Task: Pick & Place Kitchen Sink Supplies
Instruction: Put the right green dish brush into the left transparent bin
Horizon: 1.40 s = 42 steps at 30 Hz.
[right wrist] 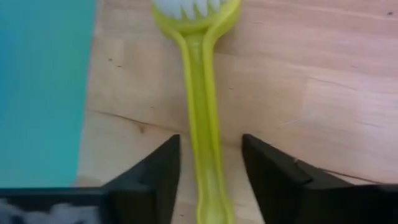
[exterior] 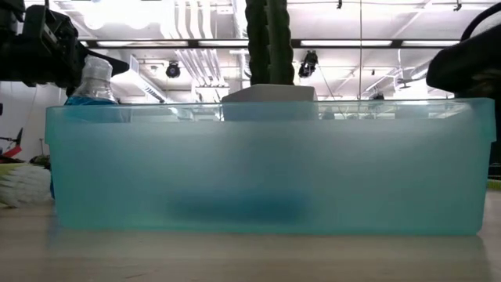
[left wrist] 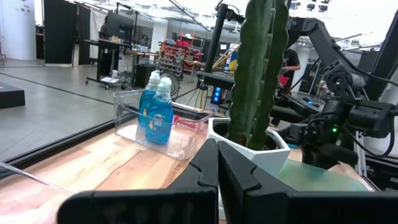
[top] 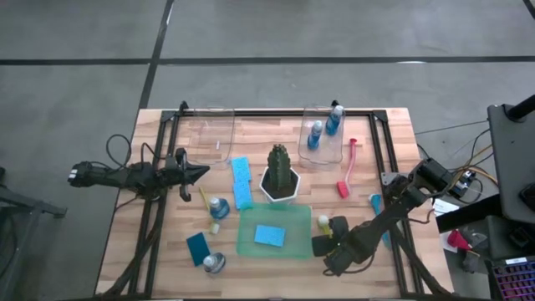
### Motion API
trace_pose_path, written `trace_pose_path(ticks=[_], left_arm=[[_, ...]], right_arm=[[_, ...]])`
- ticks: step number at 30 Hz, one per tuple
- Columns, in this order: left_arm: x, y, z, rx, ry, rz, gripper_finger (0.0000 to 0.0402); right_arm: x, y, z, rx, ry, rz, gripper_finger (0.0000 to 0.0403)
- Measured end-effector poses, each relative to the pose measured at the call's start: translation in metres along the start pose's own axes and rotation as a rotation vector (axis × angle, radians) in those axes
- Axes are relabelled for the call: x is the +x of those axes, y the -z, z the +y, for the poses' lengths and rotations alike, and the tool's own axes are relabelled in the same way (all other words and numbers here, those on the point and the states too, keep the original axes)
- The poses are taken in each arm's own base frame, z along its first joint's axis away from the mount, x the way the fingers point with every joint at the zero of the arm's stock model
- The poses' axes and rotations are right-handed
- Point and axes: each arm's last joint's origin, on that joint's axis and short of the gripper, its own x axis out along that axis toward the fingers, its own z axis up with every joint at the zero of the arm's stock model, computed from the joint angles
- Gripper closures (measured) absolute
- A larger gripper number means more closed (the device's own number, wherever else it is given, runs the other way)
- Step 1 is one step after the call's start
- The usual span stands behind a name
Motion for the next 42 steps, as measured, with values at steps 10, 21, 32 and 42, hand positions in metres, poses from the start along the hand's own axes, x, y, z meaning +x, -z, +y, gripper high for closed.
trace_pose_path(ticks=[10,21,32,42], left_arm=[[0.000,0.000,0.000,0.000,0.000,0.000,0.0401],[0.000,0.000,0.000,0.000,0.000,-0.001,0.0401],[0.000,-0.005,-0.001,-0.172,0.024,-0.047,0.0401],[-0.002,-0.021,-0.003,-0.842,0.135,-0.166,0.0401]], right_arm=[[-0.013,0.004,0.012,-0.006,0.007,0.002,0.0357],[-0.071,0.015,0.049,-0.102,-0.104,0.059,0.0342],[-0.148,0.007,0.086,-0.148,-0.297,-0.014,0.0350],[-0.194,-0.010,0.111,-0.220,-0.515,-0.185,0.0349]])
